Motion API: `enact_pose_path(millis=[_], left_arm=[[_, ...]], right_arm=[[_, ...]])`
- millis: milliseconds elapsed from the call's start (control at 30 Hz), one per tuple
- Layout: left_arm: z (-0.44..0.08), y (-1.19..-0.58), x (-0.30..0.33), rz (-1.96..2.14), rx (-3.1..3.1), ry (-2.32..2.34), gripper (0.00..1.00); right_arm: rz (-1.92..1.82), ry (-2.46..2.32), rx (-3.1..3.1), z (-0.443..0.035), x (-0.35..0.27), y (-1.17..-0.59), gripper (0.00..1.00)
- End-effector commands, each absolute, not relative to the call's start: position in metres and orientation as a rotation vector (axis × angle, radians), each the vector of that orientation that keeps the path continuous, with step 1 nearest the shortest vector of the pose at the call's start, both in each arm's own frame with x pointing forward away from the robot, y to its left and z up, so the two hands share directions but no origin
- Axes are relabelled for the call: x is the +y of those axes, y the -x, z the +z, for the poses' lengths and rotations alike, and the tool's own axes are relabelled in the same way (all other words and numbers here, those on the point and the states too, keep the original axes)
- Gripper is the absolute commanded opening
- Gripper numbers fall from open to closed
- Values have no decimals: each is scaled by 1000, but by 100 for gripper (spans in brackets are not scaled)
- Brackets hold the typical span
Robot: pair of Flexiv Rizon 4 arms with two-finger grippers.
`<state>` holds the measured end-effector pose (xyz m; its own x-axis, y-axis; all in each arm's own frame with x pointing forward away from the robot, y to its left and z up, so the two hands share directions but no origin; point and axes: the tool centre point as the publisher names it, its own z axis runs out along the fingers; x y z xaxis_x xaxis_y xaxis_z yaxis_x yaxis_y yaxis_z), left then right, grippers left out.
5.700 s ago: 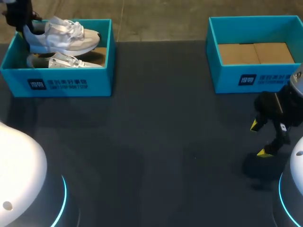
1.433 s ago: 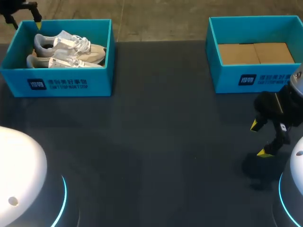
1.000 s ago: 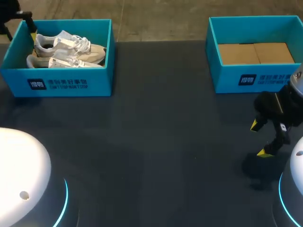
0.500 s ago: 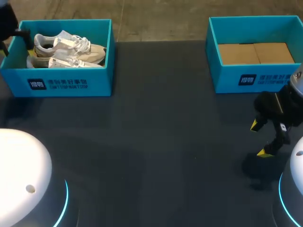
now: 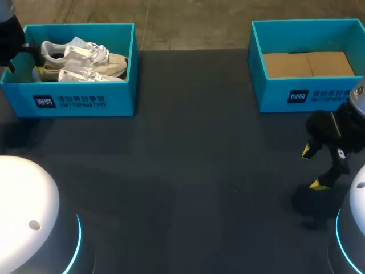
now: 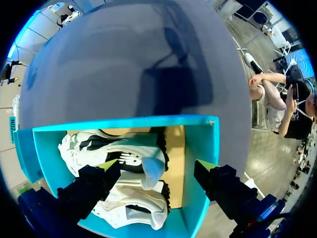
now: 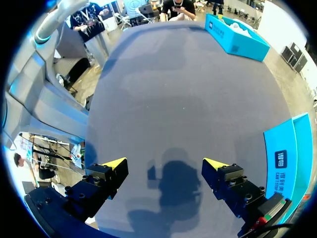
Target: Take the shoe out of the shoebox, open the shoe tongue, remove and reinsert the insole, then place the shoe into the shoebox
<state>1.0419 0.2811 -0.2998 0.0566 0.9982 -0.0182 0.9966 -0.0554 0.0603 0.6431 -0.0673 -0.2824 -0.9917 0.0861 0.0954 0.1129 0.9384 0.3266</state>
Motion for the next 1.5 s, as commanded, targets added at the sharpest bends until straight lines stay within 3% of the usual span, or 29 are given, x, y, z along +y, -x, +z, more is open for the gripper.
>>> enact_pose_path(millis=[33, 1500], left_arm=[[-306, -1051, 279, 30, 2138, -2252, 100], [-371, -1062, 280, -30, 2213, -2273, 97]], right_arm=[[-513, 155, -3017, -283, -67, -642, 100], [-513, 155, -3017, -283, -67, -642, 100]])
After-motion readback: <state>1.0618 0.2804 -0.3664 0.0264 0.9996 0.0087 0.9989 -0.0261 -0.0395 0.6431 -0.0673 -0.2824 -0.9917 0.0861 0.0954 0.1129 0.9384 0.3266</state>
